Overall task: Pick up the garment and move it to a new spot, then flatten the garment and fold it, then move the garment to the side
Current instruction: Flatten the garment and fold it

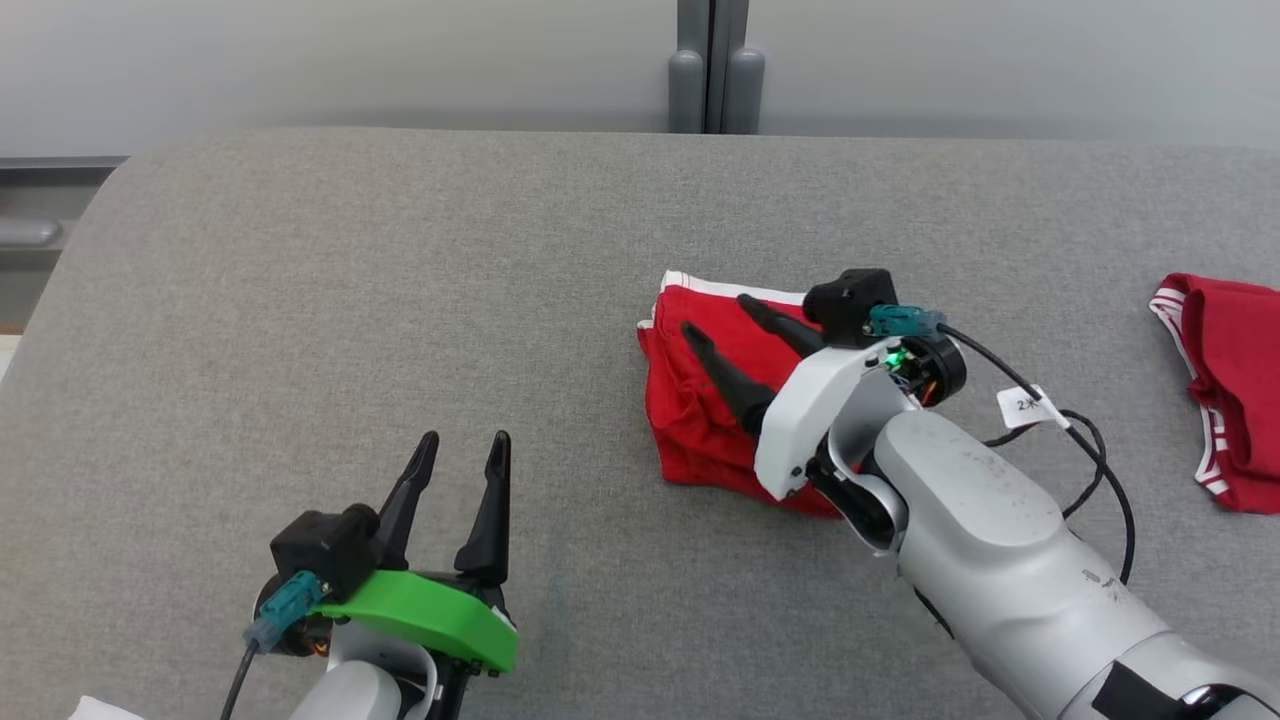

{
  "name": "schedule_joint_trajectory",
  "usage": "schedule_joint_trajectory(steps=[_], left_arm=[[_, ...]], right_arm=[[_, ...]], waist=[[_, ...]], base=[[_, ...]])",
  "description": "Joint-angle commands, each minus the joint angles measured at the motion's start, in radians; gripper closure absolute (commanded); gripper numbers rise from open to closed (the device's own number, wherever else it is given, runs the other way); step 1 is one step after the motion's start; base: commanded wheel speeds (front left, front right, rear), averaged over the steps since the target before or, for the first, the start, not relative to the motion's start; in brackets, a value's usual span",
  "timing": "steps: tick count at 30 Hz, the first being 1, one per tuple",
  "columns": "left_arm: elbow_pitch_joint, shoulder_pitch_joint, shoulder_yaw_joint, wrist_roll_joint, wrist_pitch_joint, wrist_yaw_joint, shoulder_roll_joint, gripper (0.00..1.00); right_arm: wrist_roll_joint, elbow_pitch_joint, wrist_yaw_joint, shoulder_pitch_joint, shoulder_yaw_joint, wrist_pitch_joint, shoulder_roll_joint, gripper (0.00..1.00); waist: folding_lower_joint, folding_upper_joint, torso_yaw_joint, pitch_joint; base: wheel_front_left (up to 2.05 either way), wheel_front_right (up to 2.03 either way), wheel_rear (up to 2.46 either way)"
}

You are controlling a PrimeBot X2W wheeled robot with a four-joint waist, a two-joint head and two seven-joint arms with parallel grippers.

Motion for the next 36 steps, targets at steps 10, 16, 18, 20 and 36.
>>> schedule_joint_trajectory(steps=[10, 16, 18, 20, 36], left_arm=[[-0.004, 0.006, 0.004, 0.02, -0.005, -0.011, -0.013, 0.0], [-0.003, 0.009, 0.015, 0.02, -0.005, -0.018, -0.018, 0.0], [-0.002, 0.012, 0.02, 0.025, -0.005, -0.018, -0.018, 0.0], [-0.001, 0.015, 0.024, 0.027, -0.005, -0.021, -0.02, 0.0], [0.011, 0.036, 0.051, 0.05, -0.004, -0.038, -0.039, 0.0]], right_arm=[[-0.174, 0.107, -0.001, -0.014, -0.18, -0.133, -0.019, 0.0], [-0.28, 0.194, -0.001, 0.035, -0.213, -0.156, -0.019, 1.0], [-0.29, 0.217, -0.001, 0.048, -0.209, -0.158, -0.014, 1.0], [-0.292, 0.235, -0.001, 0.06, -0.198, -0.161, -0.01, 1.0], [-0.09, 0.156, -0.001, 0.079, 0.115, -0.125, -0.005, 1.0]], waist=[[0.0, 0.0, -0.02, -0.004], [0.0, 0.0, -0.008, -0.004], [0.0, 0.0, -0.002, -0.004], [0.0, 0.0, 0.005, -0.006], [0.0, 0.0, 0.068, -0.008]], base=[[0.0, 0.0, 0.0], [0.0, 0.0, 0.0], [0.0, 0.0, 0.0], [0.0, 0.0, 0.0], [0.0, 0.0, 0.0]])
